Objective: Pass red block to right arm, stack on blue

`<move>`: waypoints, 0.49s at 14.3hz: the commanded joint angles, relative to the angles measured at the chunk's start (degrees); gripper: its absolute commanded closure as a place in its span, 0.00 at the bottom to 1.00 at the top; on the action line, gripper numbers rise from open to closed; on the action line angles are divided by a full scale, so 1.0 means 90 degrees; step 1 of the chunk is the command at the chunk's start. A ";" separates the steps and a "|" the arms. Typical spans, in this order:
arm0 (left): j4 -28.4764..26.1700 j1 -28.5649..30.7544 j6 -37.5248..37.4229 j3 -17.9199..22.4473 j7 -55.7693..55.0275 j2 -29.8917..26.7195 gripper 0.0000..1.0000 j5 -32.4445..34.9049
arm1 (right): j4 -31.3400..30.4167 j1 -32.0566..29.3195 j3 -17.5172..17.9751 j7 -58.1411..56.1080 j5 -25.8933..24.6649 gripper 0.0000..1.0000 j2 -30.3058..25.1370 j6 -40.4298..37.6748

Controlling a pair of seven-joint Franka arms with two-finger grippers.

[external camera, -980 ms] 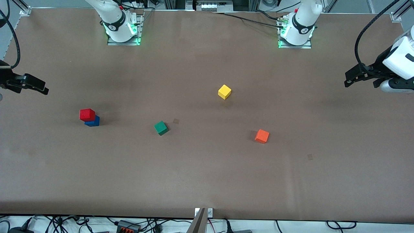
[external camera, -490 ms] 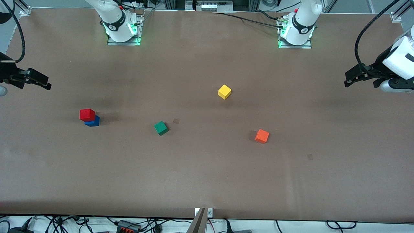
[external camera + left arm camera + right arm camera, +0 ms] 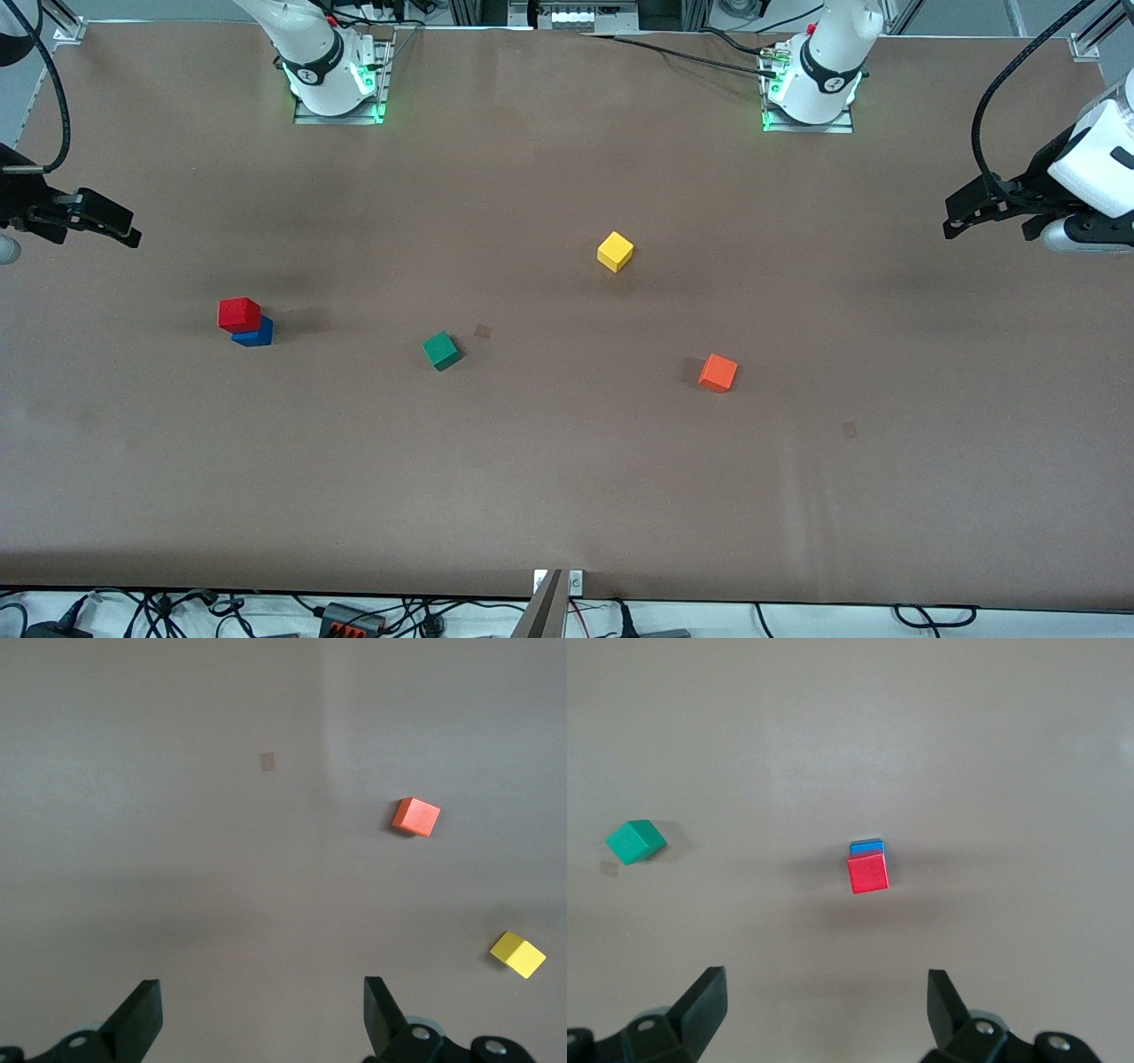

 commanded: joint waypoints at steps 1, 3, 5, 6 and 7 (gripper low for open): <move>0.0196 -0.0058 -0.0129 0.0035 -0.0016 0.0083 0.00 0.0083 | -0.0111 -0.0035 0.0077 0.0012 -0.0114 0.00 -0.0110 0.0098; 0.0196 -0.0058 -0.0138 0.0035 -0.0006 0.0083 0.00 0.0083 | -0.0112 -0.0025 0.0077 0.0002 -0.0114 0.00 -0.0120 0.0078; 0.0196 -0.0058 -0.0139 0.0035 -0.0016 0.0083 0.00 0.0083 | -0.0112 -0.0035 0.0077 0.0002 -0.0114 0.00 -0.0130 0.0068; 0.0196 -0.0058 -0.0129 0.0035 -0.0006 0.0083 0.00 0.0083 | -0.0112 -0.0035 0.0077 0.0002 -0.0114 0.00 -0.0140 0.0059; 0.0186 -0.0058 -0.0138 0.0035 -0.0006 0.0083 0.00 0.0083 | -0.0112 -0.0035 0.0077 0.0002 -0.0104 0.00 -0.0149 0.0039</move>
